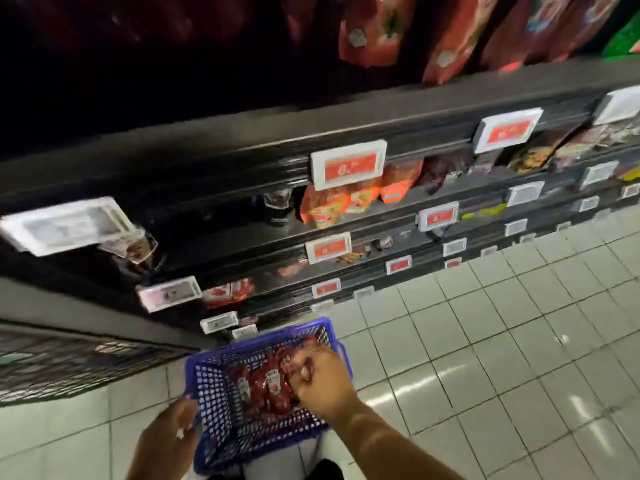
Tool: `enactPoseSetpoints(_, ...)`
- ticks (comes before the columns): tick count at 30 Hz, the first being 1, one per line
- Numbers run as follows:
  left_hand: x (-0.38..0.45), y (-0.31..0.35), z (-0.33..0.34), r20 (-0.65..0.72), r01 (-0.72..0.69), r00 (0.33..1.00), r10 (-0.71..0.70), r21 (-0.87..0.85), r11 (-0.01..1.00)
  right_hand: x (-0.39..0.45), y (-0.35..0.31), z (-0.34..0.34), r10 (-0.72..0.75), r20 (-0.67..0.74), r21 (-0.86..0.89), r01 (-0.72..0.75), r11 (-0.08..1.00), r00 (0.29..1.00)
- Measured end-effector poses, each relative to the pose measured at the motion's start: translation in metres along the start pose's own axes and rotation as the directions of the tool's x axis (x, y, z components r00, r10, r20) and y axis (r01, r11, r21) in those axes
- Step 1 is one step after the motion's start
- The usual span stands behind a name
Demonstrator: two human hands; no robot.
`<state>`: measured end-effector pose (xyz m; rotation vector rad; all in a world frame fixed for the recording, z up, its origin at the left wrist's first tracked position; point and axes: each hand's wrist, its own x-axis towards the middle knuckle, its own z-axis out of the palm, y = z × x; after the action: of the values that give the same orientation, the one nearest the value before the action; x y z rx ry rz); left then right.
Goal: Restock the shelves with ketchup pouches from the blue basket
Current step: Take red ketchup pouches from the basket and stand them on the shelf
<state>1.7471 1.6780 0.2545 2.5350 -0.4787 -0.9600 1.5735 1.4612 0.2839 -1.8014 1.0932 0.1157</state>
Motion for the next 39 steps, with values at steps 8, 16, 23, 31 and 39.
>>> enactPoseSetpoints(8, 0.077, -0.088, 0.106, 0.231, -0.015, 0.972, -0.048, 0.263, 0.965, 0.068, 0.125, 0.124, 0.217, 0.08, -0.105, -0.208, 0.973, 0.973)
enactPoseSetpoints(16, 0.207, -0.195, 0.243, 0.377, 0.109, 0.901, -0.217, 0.288, 0.951, 0.172, 0.269, 0.248, 0.387, 0.124, -0.148, -0.369, 0.918, 0.914)
enactPoseSetpoints(23, 0.3, -0.246, 0.359, 0.224, 0.39, 0.888, -0.402, 0.101, 0.915, 0.262, 0.33, 0.357, 0.406, 0.208, -0.163, -0.378, 0.911, 0.89)
enactPoseSetpoints(31, 0.343, -0.279, 0.416, 0.124, 0.49, 0.87, -0.477, -0.119, 0.864, 0.281, 0.35, 0.418, 0.442, -0.109, -0.146, -0.455, 0.879, 0.89)
enactPoseSetpoints(39, 0.33, -0.283, 0.381, 0.198, 0.576, 0.817, -0.542, -0.239, 0.781, 0.254, 0.348, 0.366, 0.375, 0.13, 0.221, -0.396, 0.892, 0.918)
